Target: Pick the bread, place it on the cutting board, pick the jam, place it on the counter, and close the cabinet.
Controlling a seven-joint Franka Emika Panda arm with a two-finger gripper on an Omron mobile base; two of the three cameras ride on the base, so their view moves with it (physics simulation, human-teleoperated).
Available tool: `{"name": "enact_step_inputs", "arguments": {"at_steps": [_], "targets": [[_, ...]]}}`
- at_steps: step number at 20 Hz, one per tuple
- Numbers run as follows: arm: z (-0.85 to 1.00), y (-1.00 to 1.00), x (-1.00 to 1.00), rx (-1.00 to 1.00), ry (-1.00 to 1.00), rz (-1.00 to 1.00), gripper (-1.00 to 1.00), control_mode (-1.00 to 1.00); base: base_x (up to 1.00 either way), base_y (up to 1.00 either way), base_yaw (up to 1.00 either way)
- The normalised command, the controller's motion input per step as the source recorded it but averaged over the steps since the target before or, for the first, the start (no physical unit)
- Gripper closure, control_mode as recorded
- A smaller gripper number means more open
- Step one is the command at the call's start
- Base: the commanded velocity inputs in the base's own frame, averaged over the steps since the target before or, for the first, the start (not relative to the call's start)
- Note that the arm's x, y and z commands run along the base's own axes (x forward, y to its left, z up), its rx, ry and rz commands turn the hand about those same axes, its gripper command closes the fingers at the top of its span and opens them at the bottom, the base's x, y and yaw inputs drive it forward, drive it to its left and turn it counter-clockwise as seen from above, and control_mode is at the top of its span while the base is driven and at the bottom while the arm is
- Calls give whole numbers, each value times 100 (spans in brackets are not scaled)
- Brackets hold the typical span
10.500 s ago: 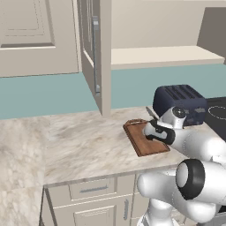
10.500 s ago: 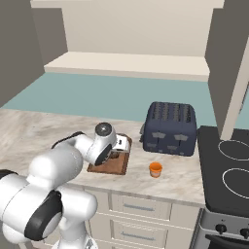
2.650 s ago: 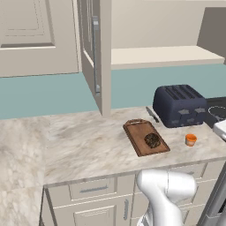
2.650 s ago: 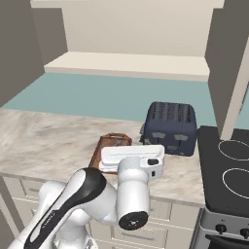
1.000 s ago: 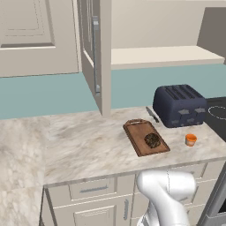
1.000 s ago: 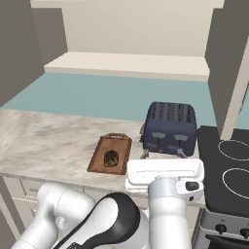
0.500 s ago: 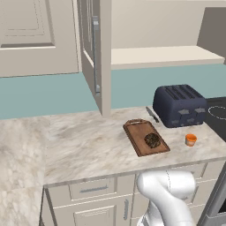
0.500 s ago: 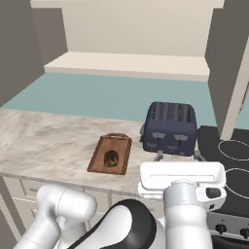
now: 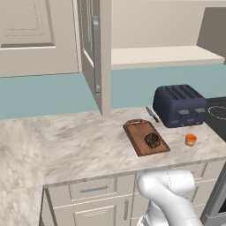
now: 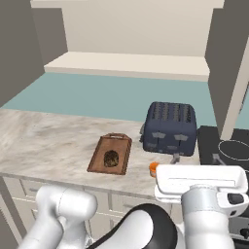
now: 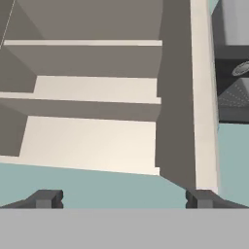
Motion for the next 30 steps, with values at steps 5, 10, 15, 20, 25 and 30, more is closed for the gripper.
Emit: {"name": "enact_step_inputs", "arguments": {"at_steps": [5,10,15,20,25,30], "targets": [[0,-28,0,0,0,0,-100,-100,0,0,0],[0,-29,0,0,0,0,-100,-100,0,0,0],[0,-21,0,0,0,0,-100,-100,0,0,0],[0,-18,0,0,0,0,-100,-100,0,0,0],[2,-18,0,0,0,0,-100,-100,0,0,0],[0,-16,0,0,0,0,-100,-100,0,0,0]]}}
